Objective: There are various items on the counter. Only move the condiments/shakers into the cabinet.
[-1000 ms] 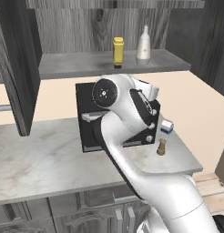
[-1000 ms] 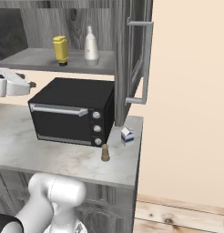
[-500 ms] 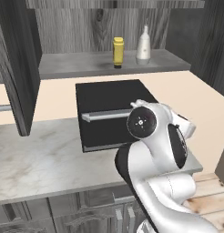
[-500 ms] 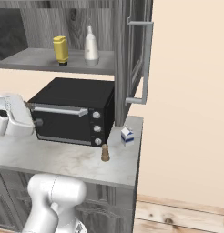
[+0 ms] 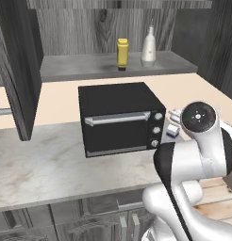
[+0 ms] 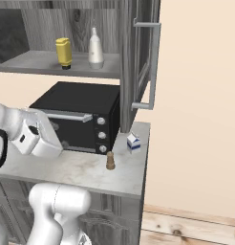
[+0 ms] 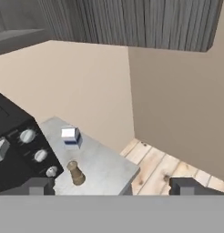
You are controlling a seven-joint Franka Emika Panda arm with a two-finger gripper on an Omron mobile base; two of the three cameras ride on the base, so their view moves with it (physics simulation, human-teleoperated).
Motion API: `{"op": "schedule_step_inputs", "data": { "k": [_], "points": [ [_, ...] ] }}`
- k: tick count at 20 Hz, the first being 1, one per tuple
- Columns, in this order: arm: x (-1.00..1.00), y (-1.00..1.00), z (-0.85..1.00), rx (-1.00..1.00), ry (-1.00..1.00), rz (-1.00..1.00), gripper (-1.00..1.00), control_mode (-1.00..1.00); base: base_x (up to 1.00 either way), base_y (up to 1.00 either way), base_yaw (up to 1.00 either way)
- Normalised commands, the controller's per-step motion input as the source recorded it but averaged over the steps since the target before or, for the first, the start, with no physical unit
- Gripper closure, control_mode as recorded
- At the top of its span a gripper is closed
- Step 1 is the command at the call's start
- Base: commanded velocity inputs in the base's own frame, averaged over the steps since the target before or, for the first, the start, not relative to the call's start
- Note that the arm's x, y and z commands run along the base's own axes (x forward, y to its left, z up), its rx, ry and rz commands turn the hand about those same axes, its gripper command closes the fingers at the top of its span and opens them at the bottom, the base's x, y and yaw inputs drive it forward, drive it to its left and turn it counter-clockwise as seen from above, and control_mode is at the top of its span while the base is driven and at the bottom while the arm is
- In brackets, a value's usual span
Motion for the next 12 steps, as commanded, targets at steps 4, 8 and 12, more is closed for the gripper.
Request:
{"op": "schedule_step_inputs", "data": {
  "k": [4,8,12],
  "points": [
    [0.0,-0.7,-0.46,0.0,0.04,0.25,-1.0,-1.0,0.0,0.0,0.0],
    [0.0,-0.71,-0.66,0.0,0.01,0.48,-1.0,-1.0,0.0,0.0,0.0],
    [0.0,-0.53,-0.62,0.0,0.0,0.65,-1.0,-1.0,0.0,0.0,0.0]
  ]
}}
